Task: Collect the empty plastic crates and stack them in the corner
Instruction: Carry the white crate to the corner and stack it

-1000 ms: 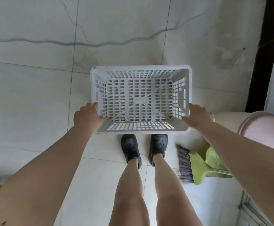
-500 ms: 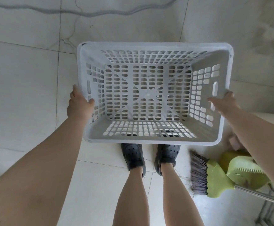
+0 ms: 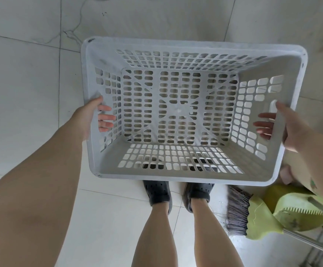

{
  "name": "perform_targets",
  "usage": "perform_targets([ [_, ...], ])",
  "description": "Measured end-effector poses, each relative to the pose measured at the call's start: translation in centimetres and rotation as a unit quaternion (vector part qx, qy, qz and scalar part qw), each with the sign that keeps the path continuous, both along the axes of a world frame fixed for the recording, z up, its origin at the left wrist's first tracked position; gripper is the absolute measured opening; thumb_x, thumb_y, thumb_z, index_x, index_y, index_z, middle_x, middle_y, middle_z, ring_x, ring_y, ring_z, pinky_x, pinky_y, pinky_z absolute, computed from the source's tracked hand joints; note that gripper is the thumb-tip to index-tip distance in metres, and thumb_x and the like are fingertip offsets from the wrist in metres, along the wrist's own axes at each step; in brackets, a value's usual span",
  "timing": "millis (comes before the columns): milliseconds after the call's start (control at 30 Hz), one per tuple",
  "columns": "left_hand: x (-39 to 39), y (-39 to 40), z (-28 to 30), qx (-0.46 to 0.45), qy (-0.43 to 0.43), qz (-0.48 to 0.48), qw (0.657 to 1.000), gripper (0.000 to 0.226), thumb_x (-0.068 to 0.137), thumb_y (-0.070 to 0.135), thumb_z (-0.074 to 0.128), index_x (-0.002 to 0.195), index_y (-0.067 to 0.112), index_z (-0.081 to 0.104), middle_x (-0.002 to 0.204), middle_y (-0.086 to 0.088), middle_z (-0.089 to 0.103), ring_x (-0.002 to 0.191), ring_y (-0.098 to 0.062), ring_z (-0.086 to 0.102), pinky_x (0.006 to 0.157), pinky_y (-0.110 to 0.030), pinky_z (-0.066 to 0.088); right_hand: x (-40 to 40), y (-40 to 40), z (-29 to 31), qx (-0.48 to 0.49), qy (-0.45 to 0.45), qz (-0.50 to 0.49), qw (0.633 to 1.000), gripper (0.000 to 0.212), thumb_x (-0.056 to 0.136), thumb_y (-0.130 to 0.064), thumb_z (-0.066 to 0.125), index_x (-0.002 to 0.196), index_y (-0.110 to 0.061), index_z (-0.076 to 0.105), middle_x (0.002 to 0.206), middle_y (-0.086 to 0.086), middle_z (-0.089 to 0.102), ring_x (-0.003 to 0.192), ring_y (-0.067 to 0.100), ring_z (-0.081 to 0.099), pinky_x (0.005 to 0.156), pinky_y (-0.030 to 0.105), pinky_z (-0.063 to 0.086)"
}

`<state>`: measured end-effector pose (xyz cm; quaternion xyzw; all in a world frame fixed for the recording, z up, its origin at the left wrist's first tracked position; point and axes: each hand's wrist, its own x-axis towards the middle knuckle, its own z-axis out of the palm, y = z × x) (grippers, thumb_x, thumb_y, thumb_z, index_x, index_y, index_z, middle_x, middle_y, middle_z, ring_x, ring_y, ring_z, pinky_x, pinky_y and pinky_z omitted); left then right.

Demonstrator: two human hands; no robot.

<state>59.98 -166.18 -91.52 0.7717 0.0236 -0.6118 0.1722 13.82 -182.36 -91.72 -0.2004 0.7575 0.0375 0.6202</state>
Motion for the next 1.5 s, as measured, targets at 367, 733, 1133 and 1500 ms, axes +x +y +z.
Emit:
perform_targets([
  [367, 0.4, 0.4, 1.1, -0.017, 0.037, 0.001, 0.999, 0.036, 0.098, 0.036, 0.041, 0.081, 0.009, 0.057, 0.061, -0.006, 0.071, 0.056, -0.015, 0.07, 0.069, -0.03, 0.046, -0.6, -0.4, 0.2, 0.017, -0.041, 0.019, 0.999, 0.057, 0.092, -0.059, 0.042, 0.081, -0.006, 0.061, 0.069, 0.012, 0.073, 0.06, 0.022, 0.071, 0.056, 0.024, 0.053],
  [733, 0.1, 1.0, 17.5, -0.013, 0.014, 0.052, 0.998, 0.036, 0.097, 0.037, 0.045, 0.077, 0.007, 0.053, 0.054, -0.012, 0.066, 0.048, -0.021, 0.067, 0.064, -0.033, 0.043, 0.1, -1.8, 16.0, 0.021, -0.032, 0.009, 0.999, 0.058, 0.09, -0.062, 0.044, 0.08, -0.006, 0.058, 0.06, 0.014, 0.068, 0.054, 0.025, 0.07, 0.069, 0.032, 0.048],
  [1133, -4.8, -3.5, 45.2, -0.106, -0.034, 0.072, 0.991, 0.05, 0.098, 0.049, 0.033, 0.076, 0.008, 0.05, 0.046, -0.008, 0.062, 0.041, -0.019, 0.063, 0.04, -0.016, 0.039, -5.9, -0.7, 42.9, -0.067, -0.087, -0.095, 0.989, 0.064, 0.085, -0.07, 0.042, 0.082, -0.007, 0.055, 0.06, 0.012, 0.069, 0.054, 0.023, 0.069, 0.069, 0.033, 0.049],
  [1500, -11.4, -9.7, 55.3, -0.167, -0.065, -0.036, 0.983, 0.073, 0.09, 0.073, 0.023, 0.073, 0.007, 0.048, 0.043, -0.01, 0.06, 0.039, -0.02, 0.062, 0.058, -0.033, 0.043, -13.3, 3.3, 52.8, -0.138, -0.121, -0.173, 0.968, 0.066, 0.087, -0.07, 0.036, 0.09, -0.006, 0.055, 0.058, 0.013, 0.068, 0.048, 0.022, 0.067, 0.065, 0.03, 0.046],
])
